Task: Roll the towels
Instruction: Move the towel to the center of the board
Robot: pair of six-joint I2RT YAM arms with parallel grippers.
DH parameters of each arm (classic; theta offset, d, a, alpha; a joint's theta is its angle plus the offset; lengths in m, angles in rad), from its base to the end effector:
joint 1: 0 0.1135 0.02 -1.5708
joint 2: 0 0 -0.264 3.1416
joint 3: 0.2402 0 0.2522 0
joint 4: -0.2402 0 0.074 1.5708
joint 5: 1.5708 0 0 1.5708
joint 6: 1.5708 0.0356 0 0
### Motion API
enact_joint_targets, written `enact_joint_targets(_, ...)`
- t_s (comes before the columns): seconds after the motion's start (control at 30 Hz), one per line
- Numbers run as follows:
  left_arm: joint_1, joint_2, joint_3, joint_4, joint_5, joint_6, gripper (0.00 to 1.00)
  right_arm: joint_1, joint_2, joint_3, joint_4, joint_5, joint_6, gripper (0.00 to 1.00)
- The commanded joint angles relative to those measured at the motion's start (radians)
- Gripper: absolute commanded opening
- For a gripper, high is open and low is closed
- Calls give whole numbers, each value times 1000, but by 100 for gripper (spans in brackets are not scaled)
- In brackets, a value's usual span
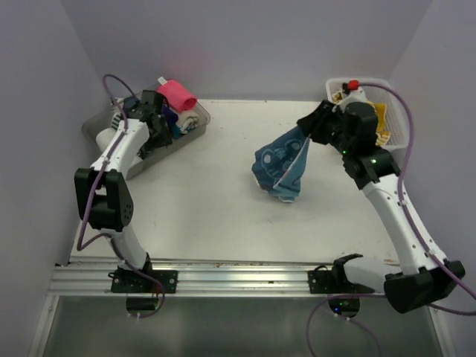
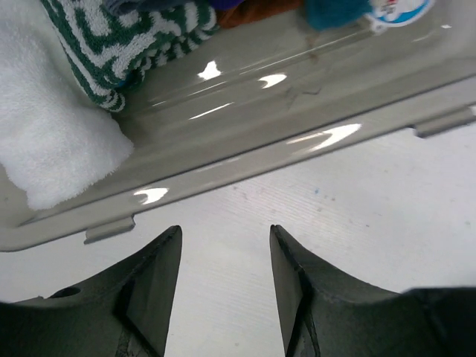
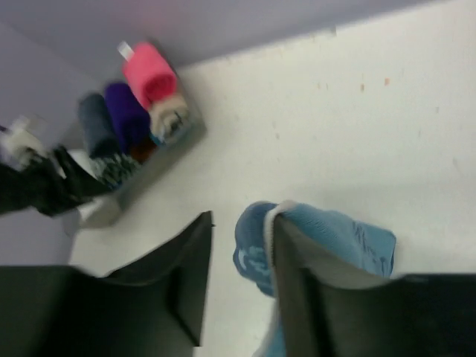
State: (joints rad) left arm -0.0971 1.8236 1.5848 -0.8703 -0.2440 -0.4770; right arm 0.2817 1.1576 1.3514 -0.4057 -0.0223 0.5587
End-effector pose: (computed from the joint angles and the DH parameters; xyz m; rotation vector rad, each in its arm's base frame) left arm 0.3856 -0.0289 0.2723 -0.5707 2.5673 0.1342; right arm 0.2399 0.0702 0.4383 0.2358 1.8105 0.6202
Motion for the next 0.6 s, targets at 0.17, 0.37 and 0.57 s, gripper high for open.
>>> enact_joint_targets(0.17, -214, -118, 52, 5, 2, 26, 56, 25, 251, -142, -99, 53, -72, 62)
enact_joint_targets(0.37, -389, -124, -57, 77, 95, -14, 61, 25, 154, -276, -105, 183, -94, 65)
enact_joint_targets(0.57, -576, 1, -23, 217, 316, -20, 67, 24, 94, -406, -136, 208, -76, 65)
